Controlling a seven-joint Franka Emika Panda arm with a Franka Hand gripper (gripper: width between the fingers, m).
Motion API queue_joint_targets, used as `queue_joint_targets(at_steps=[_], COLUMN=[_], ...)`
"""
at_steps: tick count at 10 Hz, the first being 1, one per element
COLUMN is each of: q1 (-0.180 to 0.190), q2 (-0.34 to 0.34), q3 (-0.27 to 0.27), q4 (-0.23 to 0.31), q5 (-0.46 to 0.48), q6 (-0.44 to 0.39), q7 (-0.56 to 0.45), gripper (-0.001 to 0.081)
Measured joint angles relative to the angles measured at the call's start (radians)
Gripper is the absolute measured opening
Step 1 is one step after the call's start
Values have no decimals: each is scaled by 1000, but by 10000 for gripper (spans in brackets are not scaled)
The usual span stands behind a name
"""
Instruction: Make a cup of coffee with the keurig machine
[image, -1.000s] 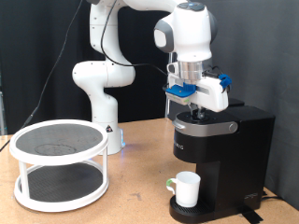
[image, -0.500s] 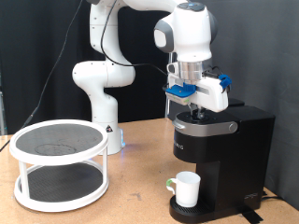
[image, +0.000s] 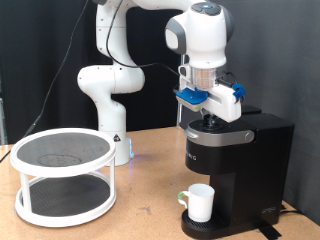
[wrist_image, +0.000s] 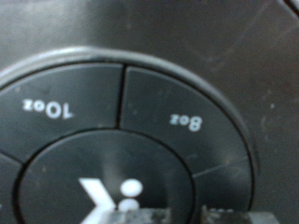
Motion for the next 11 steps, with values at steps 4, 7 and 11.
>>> queue_joint_targets(at_steps=[4, 7, 11], q1=[-9, -29, -38], q2=[13, 53, 78], q3=[-9, -22, -28], q4=[15, 65, 95], q5=[25, 50, 59], q6=[-20, -82, -113], q7=[20, 42, 42], gripper=[0, 0, 0])
